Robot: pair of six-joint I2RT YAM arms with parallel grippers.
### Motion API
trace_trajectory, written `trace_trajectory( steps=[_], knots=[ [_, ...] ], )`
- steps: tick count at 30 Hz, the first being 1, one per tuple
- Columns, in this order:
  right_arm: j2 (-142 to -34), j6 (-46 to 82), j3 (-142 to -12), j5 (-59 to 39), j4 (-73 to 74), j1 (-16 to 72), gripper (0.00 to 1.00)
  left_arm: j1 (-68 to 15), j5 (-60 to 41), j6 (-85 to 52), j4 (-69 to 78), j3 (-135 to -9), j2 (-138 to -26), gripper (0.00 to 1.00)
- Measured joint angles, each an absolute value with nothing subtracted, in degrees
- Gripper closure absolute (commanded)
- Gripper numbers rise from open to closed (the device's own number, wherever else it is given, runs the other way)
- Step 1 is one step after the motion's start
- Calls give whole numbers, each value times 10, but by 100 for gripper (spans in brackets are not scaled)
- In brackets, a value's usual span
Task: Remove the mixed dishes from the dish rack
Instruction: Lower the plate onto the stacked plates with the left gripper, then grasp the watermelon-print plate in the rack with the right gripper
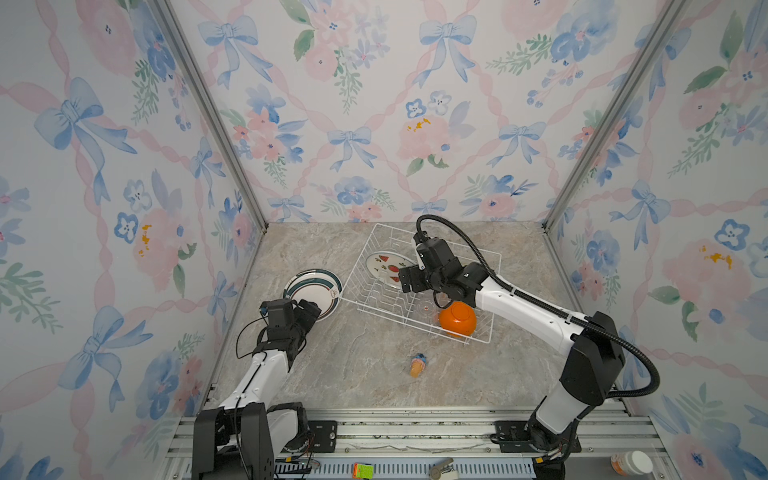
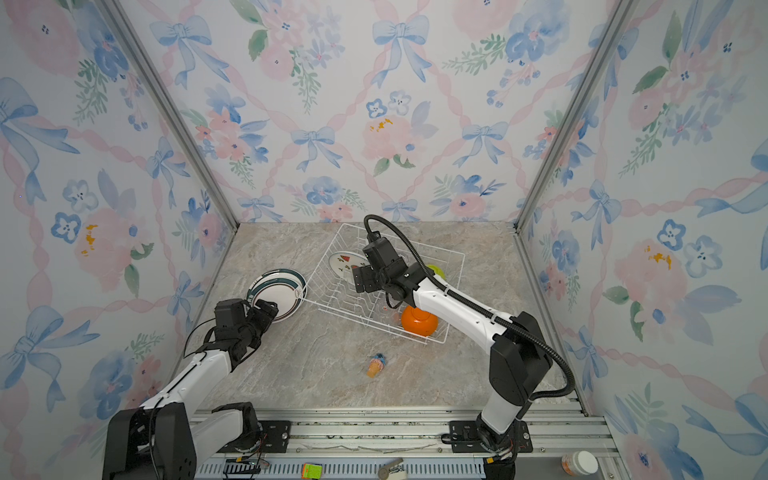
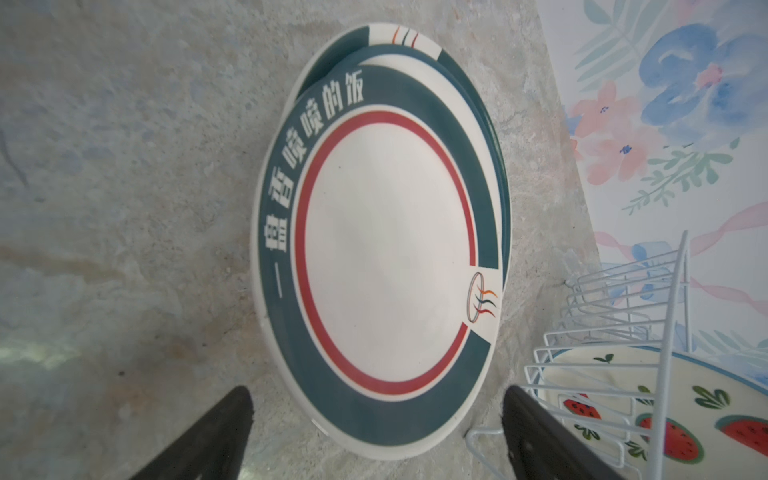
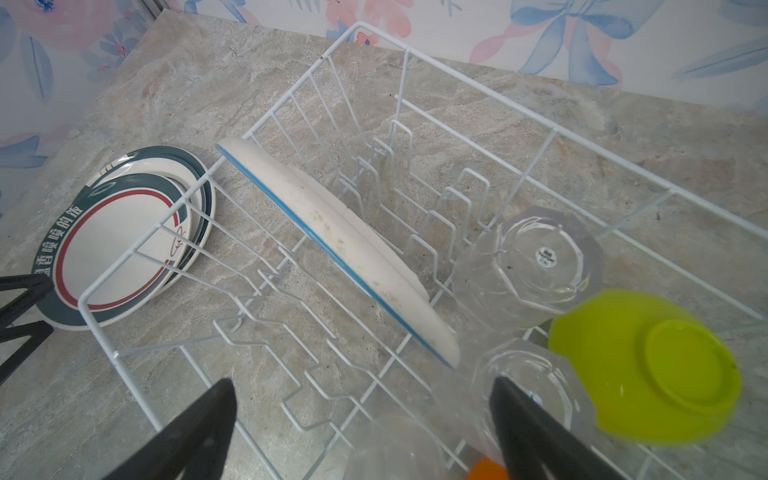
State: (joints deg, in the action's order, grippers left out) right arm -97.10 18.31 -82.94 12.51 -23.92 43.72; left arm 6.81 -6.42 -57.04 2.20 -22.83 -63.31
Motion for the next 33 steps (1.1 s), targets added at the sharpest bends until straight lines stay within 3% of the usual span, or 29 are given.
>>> trace_trajectory(
  steps=[15,21,33],
  knots=[
    [-984,127,-875,154,-296,434,3,68,-92,-555,16,-238,-608,2],
    [-1023,93,-932,160,-329,429,0,68,-101,-543,15,-238,-601,2],
    [-1114,33,-1009,157,-341,392,5,68,-130,-529,11,-240,-594,2]
  ],
)
